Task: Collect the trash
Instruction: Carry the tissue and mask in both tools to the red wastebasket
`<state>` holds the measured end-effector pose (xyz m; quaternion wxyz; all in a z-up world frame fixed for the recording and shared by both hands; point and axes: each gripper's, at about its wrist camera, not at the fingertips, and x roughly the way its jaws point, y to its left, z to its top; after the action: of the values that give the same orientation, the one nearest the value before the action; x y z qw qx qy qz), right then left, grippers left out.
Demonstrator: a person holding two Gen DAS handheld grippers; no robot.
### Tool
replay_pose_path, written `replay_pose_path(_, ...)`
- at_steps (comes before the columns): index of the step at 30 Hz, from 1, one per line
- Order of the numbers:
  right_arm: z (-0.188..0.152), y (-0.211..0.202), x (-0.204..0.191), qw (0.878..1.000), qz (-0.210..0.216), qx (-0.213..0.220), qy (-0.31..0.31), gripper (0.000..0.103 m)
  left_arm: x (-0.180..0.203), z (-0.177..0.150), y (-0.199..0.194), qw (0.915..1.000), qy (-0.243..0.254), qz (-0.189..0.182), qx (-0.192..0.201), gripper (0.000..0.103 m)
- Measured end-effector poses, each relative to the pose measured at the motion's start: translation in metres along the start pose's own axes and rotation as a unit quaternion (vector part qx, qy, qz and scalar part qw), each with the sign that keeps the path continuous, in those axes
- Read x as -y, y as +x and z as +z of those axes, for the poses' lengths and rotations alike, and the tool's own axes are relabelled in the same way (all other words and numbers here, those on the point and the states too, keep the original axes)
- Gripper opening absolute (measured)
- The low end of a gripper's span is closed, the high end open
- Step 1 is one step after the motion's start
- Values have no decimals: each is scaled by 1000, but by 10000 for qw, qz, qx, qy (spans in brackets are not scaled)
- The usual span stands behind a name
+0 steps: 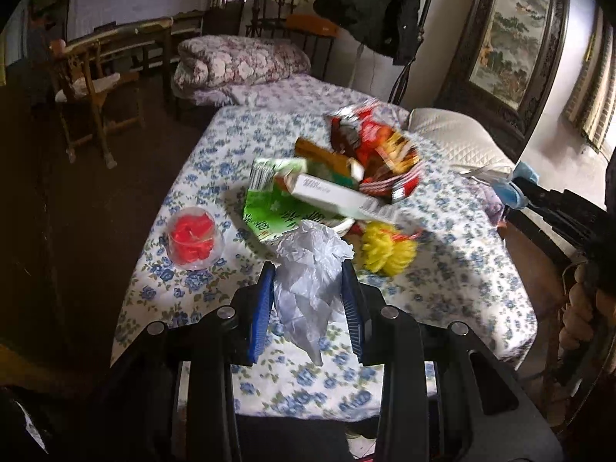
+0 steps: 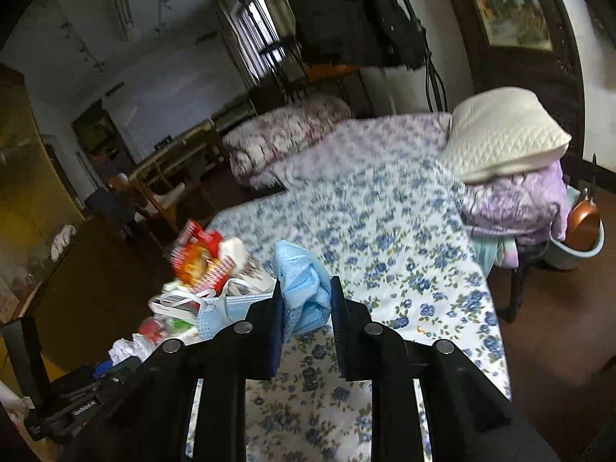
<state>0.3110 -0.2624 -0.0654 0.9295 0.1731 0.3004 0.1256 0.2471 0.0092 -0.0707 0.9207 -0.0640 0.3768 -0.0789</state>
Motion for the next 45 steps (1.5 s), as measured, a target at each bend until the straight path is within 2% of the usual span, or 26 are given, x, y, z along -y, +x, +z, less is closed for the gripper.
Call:
replay_pose_path(10, -11, -78, 7, 9990, 233, 376, -44, 22, 42, -2, -50, 9989, 267, -83, 376, 35)
replay_pose_path(18, -33, -141, 31, 9980, 191, 606, 14, 22, 92, -23, -86, 9966, 520, -366, 518, 35)
replay_pose_path(24, -66, -213, 48, 9955, 97, 942, -52, 22, 129, -46, -125, 9920, 726, -827, 621, 35)
replay_pose_path(31, -122, -293, 89, 9915, -301, 1266, -71, 23, 176, -86, -157, 9843, 1135, -1290, 406, 35)
replay_pose_path(36, -148, -302, 122, 9928, -697, 966, -127, 25, 206, -103, -165, 9793, 1522, -1288, 358, 35)
replay_pose_path(40, -172, -287, 156, 9934, -1017, 524, 47, 25, 223, -109, -165, 9754, 1800, -1206, 407, 36)
replay_pose_path(45, -198, -260, 187, 9924, -1169, 44, 387, 25, 240, -111, -153, 9710, 2018, -1241, 310, 35)
